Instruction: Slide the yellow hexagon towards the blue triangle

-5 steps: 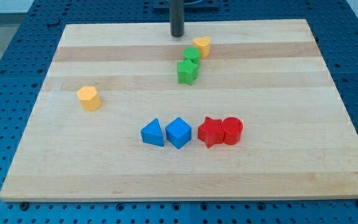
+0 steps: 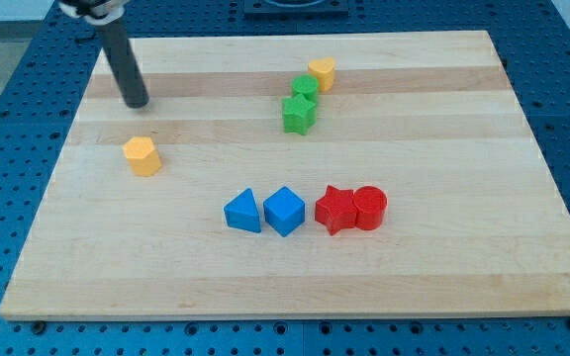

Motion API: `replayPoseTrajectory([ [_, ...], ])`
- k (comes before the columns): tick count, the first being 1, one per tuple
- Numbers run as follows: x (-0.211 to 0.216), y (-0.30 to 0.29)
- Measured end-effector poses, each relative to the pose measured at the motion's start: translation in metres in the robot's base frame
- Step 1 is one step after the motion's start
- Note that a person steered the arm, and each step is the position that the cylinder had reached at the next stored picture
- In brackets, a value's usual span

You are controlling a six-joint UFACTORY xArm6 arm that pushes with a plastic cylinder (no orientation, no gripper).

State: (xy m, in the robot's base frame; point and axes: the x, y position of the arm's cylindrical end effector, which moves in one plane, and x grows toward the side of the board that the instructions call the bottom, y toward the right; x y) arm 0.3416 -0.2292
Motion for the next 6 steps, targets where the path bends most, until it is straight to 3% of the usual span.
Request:
replayPoseTrajectory([
  [3, 0.078, -0.011],
  [6, 0.087, 0.085],
])
